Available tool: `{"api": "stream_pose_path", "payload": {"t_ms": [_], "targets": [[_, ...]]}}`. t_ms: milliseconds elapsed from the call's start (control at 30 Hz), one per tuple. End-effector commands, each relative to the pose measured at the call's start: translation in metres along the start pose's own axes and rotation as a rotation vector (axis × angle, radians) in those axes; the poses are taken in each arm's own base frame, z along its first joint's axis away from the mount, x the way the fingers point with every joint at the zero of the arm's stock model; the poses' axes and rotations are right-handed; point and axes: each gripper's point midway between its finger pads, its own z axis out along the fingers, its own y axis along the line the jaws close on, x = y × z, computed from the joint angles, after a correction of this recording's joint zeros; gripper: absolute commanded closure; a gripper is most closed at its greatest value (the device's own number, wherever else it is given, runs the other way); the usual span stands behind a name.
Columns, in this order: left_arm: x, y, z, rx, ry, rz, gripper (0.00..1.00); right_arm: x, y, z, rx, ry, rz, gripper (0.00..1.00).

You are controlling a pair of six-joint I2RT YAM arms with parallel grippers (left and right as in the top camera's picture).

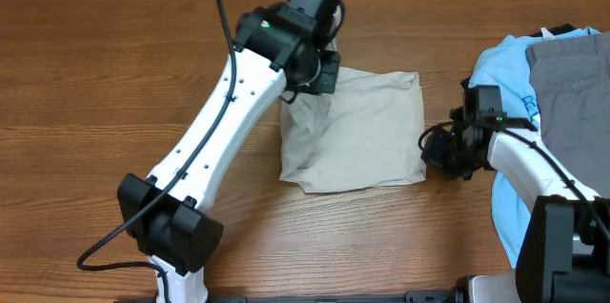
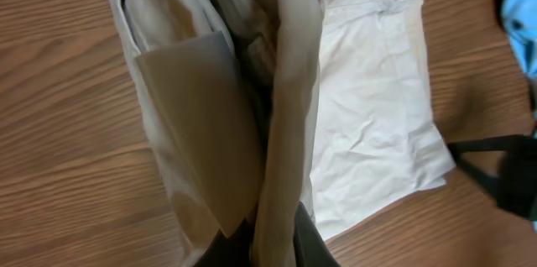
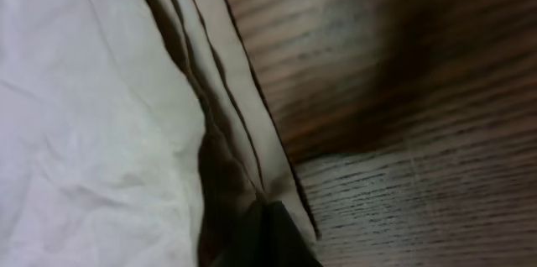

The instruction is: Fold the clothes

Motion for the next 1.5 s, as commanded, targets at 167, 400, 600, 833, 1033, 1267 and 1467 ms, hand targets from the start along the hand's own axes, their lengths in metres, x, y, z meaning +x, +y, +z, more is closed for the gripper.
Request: {"api": "stream_pose_path", "payload": {"t_ms": [167,400,600,833,1033,1267,1467], "targets": [[0.001,-0.040,0.020,0.118,0.031,0.003,0.93,0.021,-0.014,0.021,0.000,0.029,0.046,0.96],[0.006,-0.060,0.022,0.188,0.051,0.015,0.93,0.028,-0.017,0.030,-0.017,0.028,0.072,0.96],[0.018,-0.071,0.026,0.189,0.077,0.042,0.88,0.028,-0.018,0.030,-0.016,0.029,0.072,0.96],[0.030,-0.086,0.050,0.184,0.121,0.074,0.88,0.028,-0.018,0.030,-0.016,0.029,0.072,0.96],[0.039,-0.089,0.079,0.168,0.175,0.061,0.88,0.028,-0.018,0.030,-0.016,0.029,0.072,0.96],[0.044,-0.106,0.096,0.242,0.215,0.042,0.89,0.028,-0.017,0.030,-0.016,0.029,0.072,0.96],[0.036,-0.116,0.097,0.282,0.185,0.017,0.90,0.028,-0.018,0.030,-0.016,0.029,0.072,0.96]]}}
